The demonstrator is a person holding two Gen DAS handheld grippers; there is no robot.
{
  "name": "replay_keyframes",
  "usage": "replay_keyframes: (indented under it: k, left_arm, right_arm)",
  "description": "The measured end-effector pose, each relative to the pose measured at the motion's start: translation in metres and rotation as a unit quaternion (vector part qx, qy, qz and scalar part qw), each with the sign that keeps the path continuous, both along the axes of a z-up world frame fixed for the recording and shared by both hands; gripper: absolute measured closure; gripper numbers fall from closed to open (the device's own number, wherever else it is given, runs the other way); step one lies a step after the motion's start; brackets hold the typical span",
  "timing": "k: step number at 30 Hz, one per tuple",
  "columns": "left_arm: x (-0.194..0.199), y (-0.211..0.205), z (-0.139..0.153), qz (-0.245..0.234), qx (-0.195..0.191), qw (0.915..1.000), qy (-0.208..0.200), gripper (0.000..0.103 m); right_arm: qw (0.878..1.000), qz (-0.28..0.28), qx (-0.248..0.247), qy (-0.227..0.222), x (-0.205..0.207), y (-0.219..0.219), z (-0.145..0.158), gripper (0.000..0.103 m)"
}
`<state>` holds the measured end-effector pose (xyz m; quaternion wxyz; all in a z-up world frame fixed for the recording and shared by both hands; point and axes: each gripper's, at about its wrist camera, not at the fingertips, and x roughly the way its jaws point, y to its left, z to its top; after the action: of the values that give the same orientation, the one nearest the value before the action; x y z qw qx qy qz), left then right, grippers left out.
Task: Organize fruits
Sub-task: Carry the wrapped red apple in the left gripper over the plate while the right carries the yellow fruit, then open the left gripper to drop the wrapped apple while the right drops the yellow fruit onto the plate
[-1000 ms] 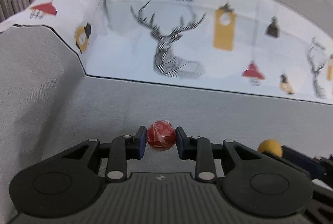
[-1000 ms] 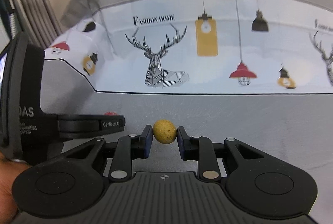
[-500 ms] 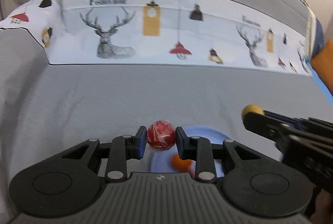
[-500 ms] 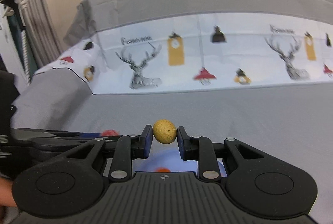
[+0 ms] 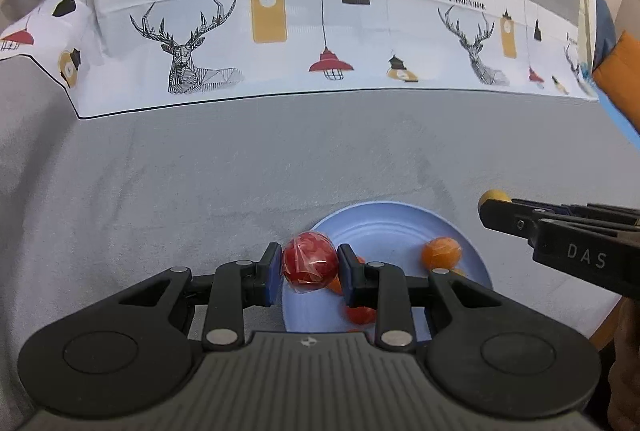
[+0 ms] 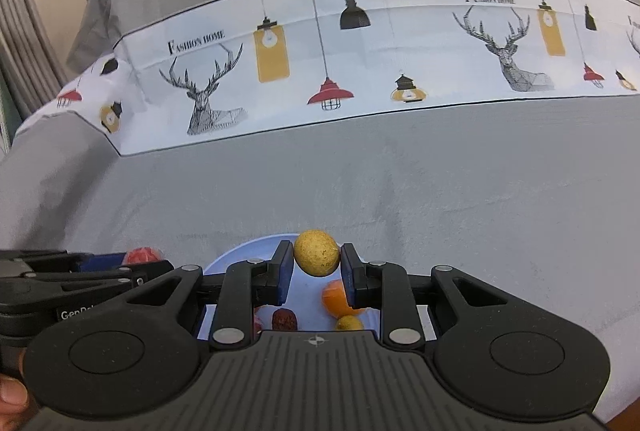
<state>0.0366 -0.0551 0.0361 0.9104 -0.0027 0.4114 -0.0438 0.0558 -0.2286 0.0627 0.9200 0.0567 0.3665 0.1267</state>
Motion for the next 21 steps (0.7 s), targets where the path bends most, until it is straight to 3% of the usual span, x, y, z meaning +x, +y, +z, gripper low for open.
replay_keyframes:
  k: [21]
  left_arm:
    - [0.0075, -0.0022, -0.0059, 0.000, -0.009, 0.9999, 0.014, 0.070]
  right_arm:
    - [0.999, 0.020, -0.028, 0.004, 0.0053, 0.0114, -0.0087, 0.076]
